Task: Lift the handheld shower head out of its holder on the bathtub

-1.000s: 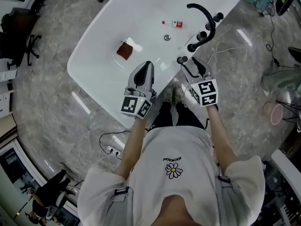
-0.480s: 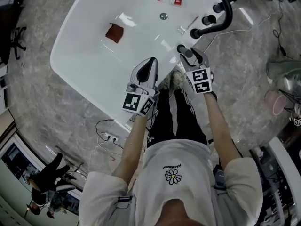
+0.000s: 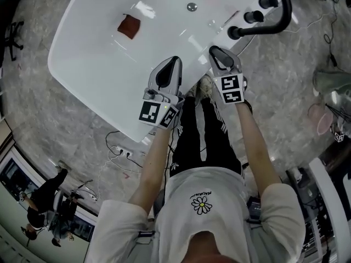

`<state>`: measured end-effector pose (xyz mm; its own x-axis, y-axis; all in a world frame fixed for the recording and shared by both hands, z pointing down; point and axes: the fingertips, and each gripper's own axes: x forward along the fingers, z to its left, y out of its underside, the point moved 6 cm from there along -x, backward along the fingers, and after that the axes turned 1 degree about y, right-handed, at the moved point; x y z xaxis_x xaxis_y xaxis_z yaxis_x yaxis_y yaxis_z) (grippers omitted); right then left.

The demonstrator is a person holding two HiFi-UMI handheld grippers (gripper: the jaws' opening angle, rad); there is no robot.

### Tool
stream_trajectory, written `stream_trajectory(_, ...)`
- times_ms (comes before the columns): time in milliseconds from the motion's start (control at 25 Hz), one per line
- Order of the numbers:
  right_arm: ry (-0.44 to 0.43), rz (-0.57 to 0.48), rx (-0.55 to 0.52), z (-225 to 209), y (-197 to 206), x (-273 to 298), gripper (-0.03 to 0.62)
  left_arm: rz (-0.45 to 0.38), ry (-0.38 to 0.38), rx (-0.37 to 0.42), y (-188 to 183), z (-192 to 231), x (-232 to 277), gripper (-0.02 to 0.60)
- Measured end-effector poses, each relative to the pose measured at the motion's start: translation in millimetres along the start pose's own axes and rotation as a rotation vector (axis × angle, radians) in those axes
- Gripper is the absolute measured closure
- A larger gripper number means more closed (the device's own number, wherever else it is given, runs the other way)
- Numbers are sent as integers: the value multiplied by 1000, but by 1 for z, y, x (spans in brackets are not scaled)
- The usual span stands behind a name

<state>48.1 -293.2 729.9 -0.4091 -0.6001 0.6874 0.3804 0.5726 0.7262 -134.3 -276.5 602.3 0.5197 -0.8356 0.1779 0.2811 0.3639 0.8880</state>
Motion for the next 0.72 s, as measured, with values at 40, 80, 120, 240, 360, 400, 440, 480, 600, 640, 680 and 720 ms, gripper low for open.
stream_trajectory(40,6,-6,-5,1,1,0,440,3,-4,1,2,1,-2,581)
stream_trajectory(80,12,-10,-4,2,1,0,442,6,-7,1,3,2,-3,581)
stream_trajectory(120,17,-11,0,2,2,-1,444,8,-10,1,4,3,-5,581)
stream_trajectory(240,28,-4,11,4,3,1,445,7,-20,-4,5,5,-10,580)
stream_trajectory(360,50,-22,11,4,-2,-3,447,-2,-22,-7,3,5,-12,580)
stream_trajectory(400,63,-43,11,3,-6,-7,447,-6,-22,-8,2,4,-12,581)
stream_trajectory(440,75,-67,14,3,-12,-12,447,-12,-23,-9,1,4,-12,581)
stream_trajectory(480,83,-90,19,3,-19,-18,448,-17,-25,-10,0,4,-12,581)
stream_trajectory(600,97,-145,50,5,-39,-35,448,-30,-26,-7,-9,3,-15,580)
stream_trajectory(640,102,-162,58,4,-47,-41,448,-38,-24,-3,-14,1,-16,581)
stream_trajectory(680,109,-180,61,3,-55,-48,448,-49,-20,4,-20,-2,-17,580)
stream_trajectory(720,116,-198,59,1,-63,-54,448,-61,-17,11,-27,-5,-17,581)
